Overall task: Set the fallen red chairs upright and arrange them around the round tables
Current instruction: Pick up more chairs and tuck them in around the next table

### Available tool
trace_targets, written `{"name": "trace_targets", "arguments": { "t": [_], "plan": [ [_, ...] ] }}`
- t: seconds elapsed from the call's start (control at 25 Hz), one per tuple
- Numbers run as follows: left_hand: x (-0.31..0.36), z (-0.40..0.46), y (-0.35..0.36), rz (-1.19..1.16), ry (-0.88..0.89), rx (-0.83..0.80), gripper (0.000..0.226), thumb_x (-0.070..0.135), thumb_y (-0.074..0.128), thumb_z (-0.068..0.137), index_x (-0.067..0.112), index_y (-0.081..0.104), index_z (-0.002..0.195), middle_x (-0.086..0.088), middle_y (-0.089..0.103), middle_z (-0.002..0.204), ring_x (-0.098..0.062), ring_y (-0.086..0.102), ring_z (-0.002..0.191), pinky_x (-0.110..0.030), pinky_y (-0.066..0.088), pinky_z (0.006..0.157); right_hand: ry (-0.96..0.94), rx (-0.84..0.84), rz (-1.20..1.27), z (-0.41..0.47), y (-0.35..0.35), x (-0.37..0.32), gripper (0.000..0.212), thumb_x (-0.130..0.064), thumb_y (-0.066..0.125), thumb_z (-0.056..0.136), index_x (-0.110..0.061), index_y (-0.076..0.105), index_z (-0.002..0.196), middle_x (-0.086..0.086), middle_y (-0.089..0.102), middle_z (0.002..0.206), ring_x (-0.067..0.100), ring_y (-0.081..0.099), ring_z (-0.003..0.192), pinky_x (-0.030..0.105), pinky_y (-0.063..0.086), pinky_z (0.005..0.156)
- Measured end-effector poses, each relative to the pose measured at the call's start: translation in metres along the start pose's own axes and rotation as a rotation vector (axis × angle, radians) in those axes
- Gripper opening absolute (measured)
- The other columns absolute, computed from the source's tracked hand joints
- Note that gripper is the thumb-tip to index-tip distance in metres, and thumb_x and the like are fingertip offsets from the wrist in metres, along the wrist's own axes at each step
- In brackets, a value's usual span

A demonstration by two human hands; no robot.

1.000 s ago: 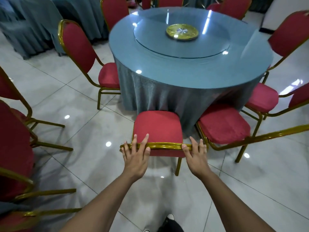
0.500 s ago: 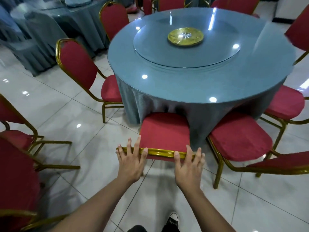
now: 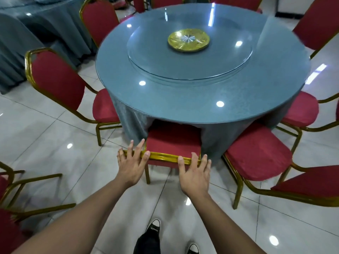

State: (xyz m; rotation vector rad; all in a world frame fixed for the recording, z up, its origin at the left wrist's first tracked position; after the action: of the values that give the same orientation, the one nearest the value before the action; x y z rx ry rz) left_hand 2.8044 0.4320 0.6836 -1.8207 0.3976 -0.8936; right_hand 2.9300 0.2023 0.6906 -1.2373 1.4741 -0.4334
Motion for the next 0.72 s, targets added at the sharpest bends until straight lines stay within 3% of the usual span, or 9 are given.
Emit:
{"name": "trace_targets", "arguments": {
  "t": [0.36,0.6,0.72],
  "plan": [
    [-0.034,0.087,-0.036,0.020,0.080,-0.055,0.062,0.086,-0.004,0.084,0.068,-0.011,0.143,0.000,-0.002,0.168,-0.036,-0.010,0.153,-0.064,-0.004,0.119,0.104,0.011,-0.006,0.034,0.028,-0.069,0.085,-0.079,0.005,0.091,-0.026,0.013,0.157,0.019,0.000,0.166,0.037,-0.006,0.153,0.048,0.003,0.123],
    [-0.042,0.090,-0.059,0.009,0.126,-0.152,0.077,0.088,0.001,0.079,0.059,0.005,0.150,0.001,-0.001,0.168,-0.039,-0.012,0.152,-0.060,-0.007,0.119,0.151,0.021,0.030,0.025,0.035,-0.091,0.085,-0.079,0.006,0.090,-0.027,0.016,0.157,0.016,0.002,0.167,0.035,-0.006,0.153,0.050,0.006,0.124],
    [-0.032,0.084,-0.071,0.074,0.103,-0.127,0.071,0.074,0.009,0.093,0.040,0.029,0.151,-0.009,0.021,0.164,-0.041,0.002,0.152,-0.058,0.000,0.121,0.143,-0.043,0.031,0.024,0.030,-0.093,0.079,-0.077,0.012,0.092,-0.030,0.016,0.156,0.016,0.003,0.167,0.035,-0.006,0.154,0.050,0.007,0.124]
  ]
}}
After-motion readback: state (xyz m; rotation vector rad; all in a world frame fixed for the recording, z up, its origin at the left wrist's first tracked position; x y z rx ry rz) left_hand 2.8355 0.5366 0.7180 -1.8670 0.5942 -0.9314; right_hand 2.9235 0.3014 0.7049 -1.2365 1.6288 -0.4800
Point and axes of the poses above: each hand's wrist, its own z-axis towards the middle knuckle, its own y-axis out of the palm, x = y × z, the point moved 7 cm from there along z, towards the middle knuckle
